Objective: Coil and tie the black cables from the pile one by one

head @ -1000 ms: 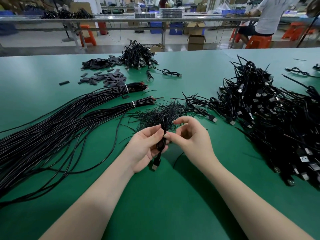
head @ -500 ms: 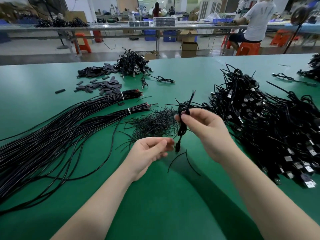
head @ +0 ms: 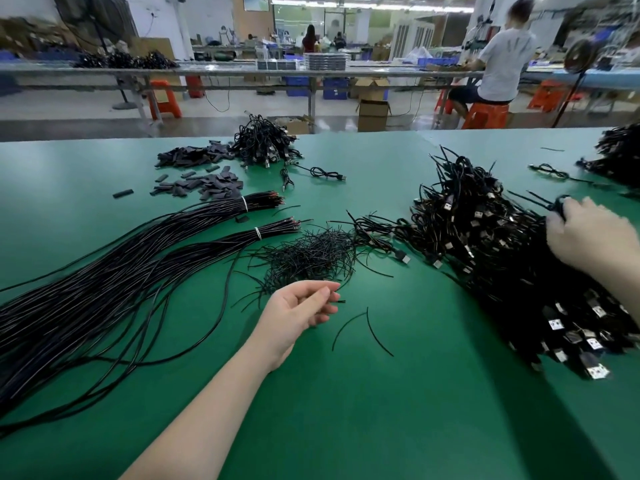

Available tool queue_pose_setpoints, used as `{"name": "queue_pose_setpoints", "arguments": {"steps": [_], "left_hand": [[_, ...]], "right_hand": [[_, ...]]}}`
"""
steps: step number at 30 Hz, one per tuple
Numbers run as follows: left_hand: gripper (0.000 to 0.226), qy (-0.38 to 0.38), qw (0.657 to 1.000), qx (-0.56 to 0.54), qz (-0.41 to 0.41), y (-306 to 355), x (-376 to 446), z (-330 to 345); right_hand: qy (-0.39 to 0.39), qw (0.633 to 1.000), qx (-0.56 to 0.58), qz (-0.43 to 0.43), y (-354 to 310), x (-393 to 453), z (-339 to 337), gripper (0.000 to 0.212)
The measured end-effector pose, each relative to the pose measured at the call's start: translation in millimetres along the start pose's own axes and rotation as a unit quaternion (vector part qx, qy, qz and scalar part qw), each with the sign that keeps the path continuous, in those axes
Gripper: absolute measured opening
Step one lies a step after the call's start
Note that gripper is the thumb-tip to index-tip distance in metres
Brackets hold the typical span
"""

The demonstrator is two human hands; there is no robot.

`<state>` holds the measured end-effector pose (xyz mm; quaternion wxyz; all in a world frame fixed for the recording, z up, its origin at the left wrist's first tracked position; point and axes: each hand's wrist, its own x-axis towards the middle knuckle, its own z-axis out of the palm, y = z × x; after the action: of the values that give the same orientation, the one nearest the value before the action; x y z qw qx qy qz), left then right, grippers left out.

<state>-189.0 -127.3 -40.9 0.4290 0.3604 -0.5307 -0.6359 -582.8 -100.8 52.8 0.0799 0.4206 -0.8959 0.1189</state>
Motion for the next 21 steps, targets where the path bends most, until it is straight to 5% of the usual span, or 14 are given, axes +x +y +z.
{"name": "queue_pose_setpoints", "arguments": {"steps": [3, 7, 11, 14, 19, 21], "left_hand": [[0.026, 0.022, 1.0, 0.007, 0.01, 0, -3, 2], [0.025, 0.063, 0.997, -0.037, 0.027, 11, -2, -3], [0.02, 0.203, 0.974, 0.082, 0.067, 36, 14, -35], [0.024, 0.289, 0.885, 0.352, 0.096, 45, 30, -79], [0.051, 0.285, 0.668, 0.685, -0.05, 48, 48, -158], [0.043, 0.253, 0.619, 0.738, -0.087, 50, 48, -178]], "right_hand": [[0.067, 0.996, 0.049, 0.023, -15, -5, -12, 0.051], [0.21, 0.955, 0.119, -0.169, -68, -55, -11, 0.036], [0.029, 0.921, 0.289, -0.258, -126, -124, 37, 0.032], [-0.088, 0.915, 0.347, -0.186, -141, -150, 81, 0.038], [-0.057, 0.925, 0.343, -0.155, -140, -150, 105, 0.029], [-0.065, 0.926, 0.334, -0.167, -140, -150, 106, 0.027]]}}
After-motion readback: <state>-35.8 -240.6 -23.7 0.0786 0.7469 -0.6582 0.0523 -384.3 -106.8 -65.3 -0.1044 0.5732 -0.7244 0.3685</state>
